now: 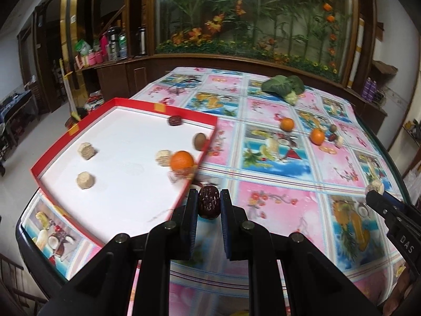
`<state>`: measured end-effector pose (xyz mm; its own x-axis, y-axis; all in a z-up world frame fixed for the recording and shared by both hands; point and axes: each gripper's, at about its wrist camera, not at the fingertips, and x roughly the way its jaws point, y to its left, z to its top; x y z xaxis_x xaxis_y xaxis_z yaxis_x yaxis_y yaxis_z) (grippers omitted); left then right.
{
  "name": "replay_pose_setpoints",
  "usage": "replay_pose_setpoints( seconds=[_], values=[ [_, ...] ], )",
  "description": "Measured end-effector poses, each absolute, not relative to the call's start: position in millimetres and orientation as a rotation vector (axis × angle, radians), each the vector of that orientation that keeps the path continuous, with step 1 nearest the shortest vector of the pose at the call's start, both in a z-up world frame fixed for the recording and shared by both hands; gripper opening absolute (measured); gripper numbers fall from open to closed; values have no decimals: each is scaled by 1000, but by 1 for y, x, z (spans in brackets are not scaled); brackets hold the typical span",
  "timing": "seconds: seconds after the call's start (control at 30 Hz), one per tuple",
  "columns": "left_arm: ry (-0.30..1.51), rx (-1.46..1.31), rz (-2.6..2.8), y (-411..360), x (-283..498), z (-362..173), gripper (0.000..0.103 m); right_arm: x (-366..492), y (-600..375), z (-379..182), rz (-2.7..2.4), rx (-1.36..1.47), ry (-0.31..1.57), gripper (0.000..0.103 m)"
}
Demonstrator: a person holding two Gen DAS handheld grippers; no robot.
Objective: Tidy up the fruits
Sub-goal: 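Carry the beige cube and the date over the tray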
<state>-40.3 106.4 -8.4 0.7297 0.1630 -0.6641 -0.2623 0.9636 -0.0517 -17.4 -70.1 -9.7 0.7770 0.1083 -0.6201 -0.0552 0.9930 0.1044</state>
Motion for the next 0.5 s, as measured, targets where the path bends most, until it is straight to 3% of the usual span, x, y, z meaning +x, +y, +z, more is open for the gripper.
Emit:
replay_pose_setpoints(
  seconds=[0.5],
  values=[
    [698,-195,391,174,-44,0,14,9,3,-2,274,-2,675,28]
  ],
)
